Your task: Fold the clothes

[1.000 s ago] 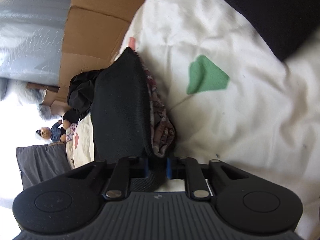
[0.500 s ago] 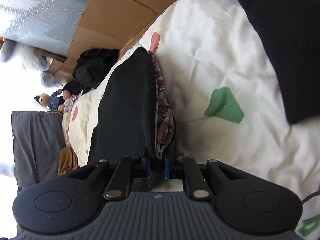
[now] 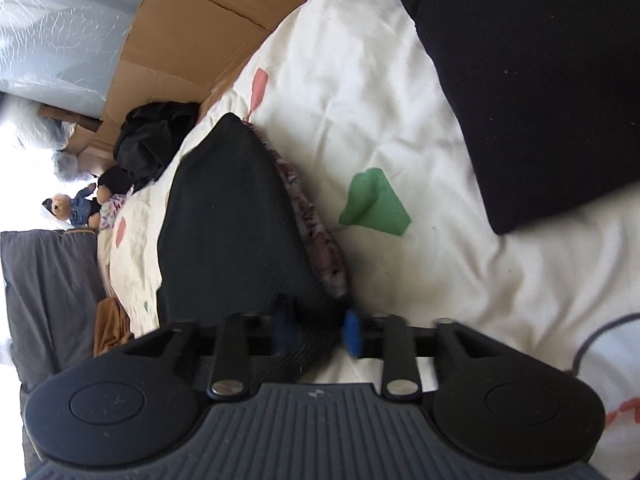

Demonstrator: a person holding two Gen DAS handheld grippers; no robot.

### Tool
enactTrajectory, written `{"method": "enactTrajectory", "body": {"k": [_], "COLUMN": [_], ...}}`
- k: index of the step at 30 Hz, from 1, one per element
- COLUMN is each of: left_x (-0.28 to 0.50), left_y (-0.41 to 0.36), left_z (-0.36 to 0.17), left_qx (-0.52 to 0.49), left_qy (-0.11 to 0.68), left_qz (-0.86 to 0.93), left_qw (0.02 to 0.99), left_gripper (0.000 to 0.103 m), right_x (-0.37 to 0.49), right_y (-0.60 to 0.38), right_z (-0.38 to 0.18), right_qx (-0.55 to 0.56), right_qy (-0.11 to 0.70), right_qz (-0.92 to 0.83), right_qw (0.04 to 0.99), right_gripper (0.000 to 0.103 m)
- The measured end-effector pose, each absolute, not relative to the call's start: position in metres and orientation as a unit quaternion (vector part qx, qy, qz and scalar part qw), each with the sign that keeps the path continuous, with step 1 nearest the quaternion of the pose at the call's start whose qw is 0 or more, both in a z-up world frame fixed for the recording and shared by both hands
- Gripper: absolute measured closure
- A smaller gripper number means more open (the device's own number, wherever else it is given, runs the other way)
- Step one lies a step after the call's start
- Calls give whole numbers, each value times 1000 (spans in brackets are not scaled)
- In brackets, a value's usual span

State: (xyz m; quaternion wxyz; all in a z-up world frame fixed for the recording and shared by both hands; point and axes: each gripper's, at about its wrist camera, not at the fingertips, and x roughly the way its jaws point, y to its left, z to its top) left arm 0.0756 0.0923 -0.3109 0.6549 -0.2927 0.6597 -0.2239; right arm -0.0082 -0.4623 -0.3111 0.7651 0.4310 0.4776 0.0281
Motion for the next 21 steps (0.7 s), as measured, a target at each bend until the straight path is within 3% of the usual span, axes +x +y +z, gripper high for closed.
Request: {"method": "enactTrajectory", "body": {"k": [5, 8, 10, 21], "left_x": [92, 109, 116, 144], "left_y": [109, 109, 109, 84], "left_z": [-291, -275, -264, -219], "left_qx": [-229, -171, -153, -82], "left_qy": [659, 653, 644, 593], "left_qz": [-222, -236, -238, -241], "left_qw": [682, 699, 711, 764], "left_gripper": [75, 73, 65, 53], "right_x": [-17, -18, -19, -28], "right_y": [-460, -452, -449, -448], "right_z": [-317, -314, -312, -318], "right_qx": [450, 442, 441, 451], "right_qy": [469, 470, 470, 465], "right_qz": [31, 38, 41, 21], "right_qw": [759, 763, 763, 761], "right_gripper": [48, 47, 46, 45]}}
